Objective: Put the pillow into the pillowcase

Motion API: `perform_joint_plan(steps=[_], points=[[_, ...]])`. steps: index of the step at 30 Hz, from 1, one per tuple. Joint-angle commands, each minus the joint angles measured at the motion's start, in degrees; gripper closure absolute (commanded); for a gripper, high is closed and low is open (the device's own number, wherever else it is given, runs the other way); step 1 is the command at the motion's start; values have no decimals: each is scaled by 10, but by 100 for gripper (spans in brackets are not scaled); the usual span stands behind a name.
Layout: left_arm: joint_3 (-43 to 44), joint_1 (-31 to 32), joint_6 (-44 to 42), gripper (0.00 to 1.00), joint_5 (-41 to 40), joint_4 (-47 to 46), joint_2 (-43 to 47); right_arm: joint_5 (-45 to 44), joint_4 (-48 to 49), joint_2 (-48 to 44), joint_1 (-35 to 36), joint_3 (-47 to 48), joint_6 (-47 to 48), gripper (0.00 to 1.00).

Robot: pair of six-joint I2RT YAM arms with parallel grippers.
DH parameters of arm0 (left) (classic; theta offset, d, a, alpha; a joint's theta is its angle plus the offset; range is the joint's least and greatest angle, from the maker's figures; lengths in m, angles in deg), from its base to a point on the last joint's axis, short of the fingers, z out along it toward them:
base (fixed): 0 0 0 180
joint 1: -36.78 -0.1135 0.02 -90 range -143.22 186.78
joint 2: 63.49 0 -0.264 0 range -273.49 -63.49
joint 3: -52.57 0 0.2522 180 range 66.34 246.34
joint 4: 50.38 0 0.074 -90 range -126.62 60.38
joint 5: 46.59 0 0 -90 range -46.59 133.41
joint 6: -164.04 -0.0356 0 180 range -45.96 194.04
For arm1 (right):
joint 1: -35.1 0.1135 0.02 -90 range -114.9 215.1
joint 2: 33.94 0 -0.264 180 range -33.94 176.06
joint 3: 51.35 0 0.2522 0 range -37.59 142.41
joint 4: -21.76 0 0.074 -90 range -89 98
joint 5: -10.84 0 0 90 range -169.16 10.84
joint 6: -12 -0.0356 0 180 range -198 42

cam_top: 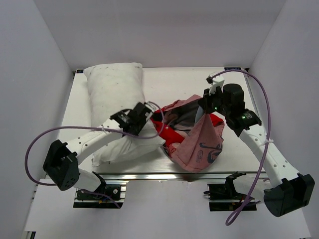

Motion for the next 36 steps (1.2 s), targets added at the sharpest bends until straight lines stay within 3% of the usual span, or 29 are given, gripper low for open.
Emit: perform_joint_plan(steps=[1, 8, 10, 14, 19, 26, 31, 36], points=[[93, -76, 61, 100, 67, 38, 9, -8, 22, -18, -24, 10, -6, 100], [342, -108, 143, 100, 208, 73, 21, -3, 48, -1, -75, 47, -6, 100], [368, -108, 167, 100, 224, 85, 8, 2, 49, 7, -80, 61, -19, 100], [374, -108, 193, 100, 300, 88, -27, 18, 56, 12, -82, 70, -35, 100], [351, -108, 191, 100, 324, 102, -21, 22, 79, 33, -83, 91, -56, 100], [316, -108, 183, 100, 292, 109, 13, 54, 82, 72, -80, 141, -84, 100], [310, -108, 187, 100, 301, 101, -8, 62, 84, 77, -69, 159, -78, 100], [331, -108, 186, 100, 257, 120, -31, 81, 70, 73, -50, 180, -86, 100]])
